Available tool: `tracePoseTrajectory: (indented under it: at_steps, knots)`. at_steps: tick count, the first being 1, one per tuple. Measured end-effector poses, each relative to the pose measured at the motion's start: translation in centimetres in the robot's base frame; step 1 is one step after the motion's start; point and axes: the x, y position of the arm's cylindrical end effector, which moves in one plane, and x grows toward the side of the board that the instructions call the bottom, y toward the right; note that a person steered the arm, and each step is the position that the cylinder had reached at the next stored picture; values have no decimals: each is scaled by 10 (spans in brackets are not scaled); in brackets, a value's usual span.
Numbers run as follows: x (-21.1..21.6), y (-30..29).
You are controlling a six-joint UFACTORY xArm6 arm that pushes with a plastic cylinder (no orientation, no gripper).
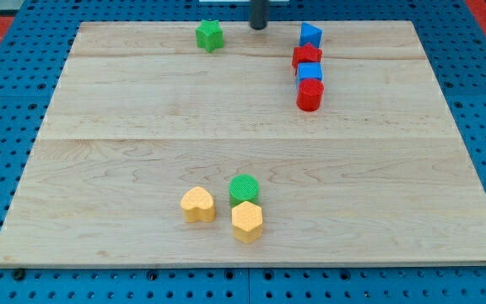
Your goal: Push the green star downwards
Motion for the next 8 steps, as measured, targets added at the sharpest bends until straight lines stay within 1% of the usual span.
tracePoseTrajectory:
  at_steps: [1, 2, 3, 4, 5, 6, 7, 8]
  knots:
    - [22, -86]
    - [24, -83]
    - [29, -58]
    - [35, -62]
    - [51, -90]
    - [51, -128]
    - [53, -136]
    - [80, -65]
